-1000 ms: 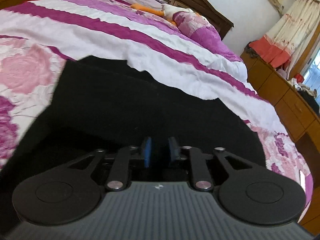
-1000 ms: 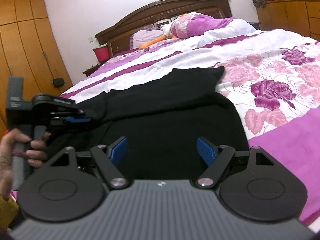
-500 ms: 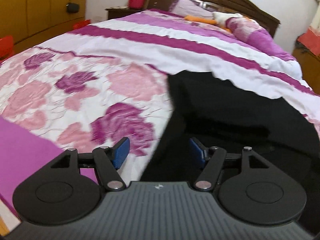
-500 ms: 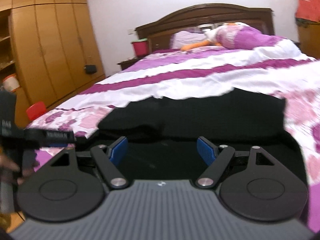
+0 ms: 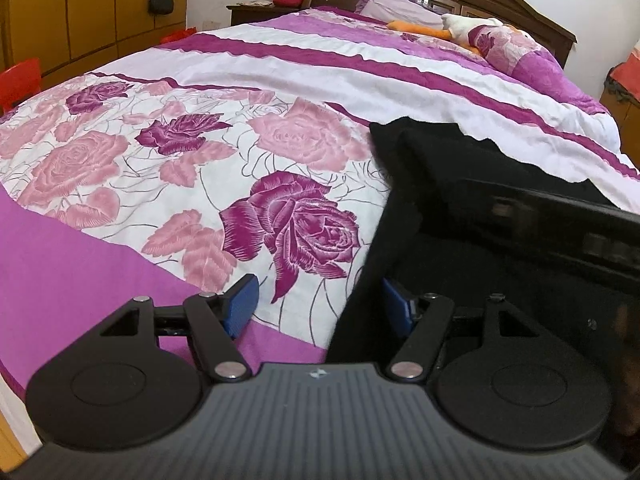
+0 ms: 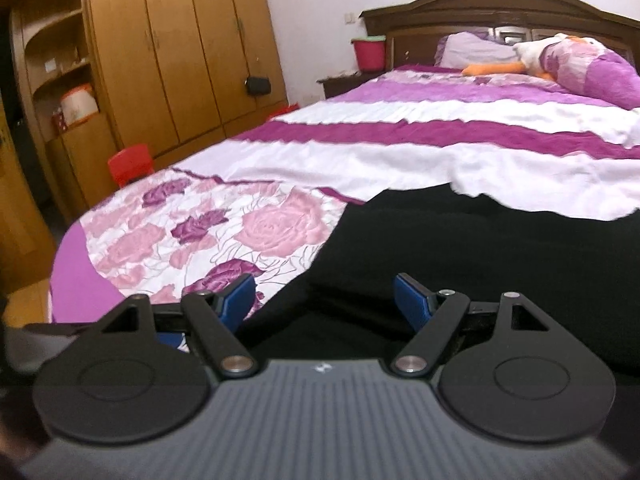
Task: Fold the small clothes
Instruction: 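Grasp the cardigan hem with the right gripper and lift it toward the collar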
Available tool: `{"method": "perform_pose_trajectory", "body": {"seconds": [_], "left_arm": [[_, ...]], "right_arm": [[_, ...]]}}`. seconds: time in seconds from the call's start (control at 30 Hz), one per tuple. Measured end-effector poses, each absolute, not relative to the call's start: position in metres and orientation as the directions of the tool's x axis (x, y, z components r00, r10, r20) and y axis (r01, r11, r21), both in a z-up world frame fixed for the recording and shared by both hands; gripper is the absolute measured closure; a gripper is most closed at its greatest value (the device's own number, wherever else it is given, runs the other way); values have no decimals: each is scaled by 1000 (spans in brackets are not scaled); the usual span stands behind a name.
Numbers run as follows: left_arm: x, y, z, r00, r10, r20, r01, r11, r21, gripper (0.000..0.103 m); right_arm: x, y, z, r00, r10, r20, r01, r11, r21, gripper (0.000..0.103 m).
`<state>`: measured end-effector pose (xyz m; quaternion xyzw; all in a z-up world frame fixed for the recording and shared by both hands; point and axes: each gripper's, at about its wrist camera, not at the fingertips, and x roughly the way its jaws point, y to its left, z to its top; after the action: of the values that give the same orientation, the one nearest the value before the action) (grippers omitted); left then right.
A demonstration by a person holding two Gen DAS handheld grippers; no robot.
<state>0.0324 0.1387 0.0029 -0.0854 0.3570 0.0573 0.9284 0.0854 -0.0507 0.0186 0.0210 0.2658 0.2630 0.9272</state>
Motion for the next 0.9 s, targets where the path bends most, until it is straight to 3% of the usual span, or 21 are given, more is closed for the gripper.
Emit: {"method": "perform_pose_trajectory", "body": {"seconds": [0.07, 0.1, 0.23, 0.3, 0.4, 0.63, 0.9], "left_arm": [[33, 139, 1, 740, 43, -671, -164, 979, -118, 28], [33, 140, 1, 741, 41, -671, -162, 979, -119, 28], [33, 140, 0, 744, 39, -667, -152, 982, -112, 27], [33, 141, -1, 745, 37, -666, -150, 982, -114, 27], [34, 141, -1, 745, 39, -666, -148, 983, -108, 26], [35, 140, -1, 746, 56, -663, -154, 984, -91, 26], [37, 139, -1, 742, 74, -666, -172, 981, -84, 26]], "right_arm": [[93, -39, 13, 711, 501, -494, -491, 856, 161, 26], [97, -34, 11, 707, 497, -504, -495, 856, 149, 32], [115, -25, 0, 704, 462, -540, -456, 876, 154, 39], [122, -22, -8, 709, 433, -557, -433, 890, 140, 69], [128, -26, -16, 715, 414, -563, -406, 902, 147, 88], [111, -75, 18, 800, 417, -432, -314, 904, 290, 92], [83, -159, 42, 897, 272, -349, -139, 922, 361, 92]]}}
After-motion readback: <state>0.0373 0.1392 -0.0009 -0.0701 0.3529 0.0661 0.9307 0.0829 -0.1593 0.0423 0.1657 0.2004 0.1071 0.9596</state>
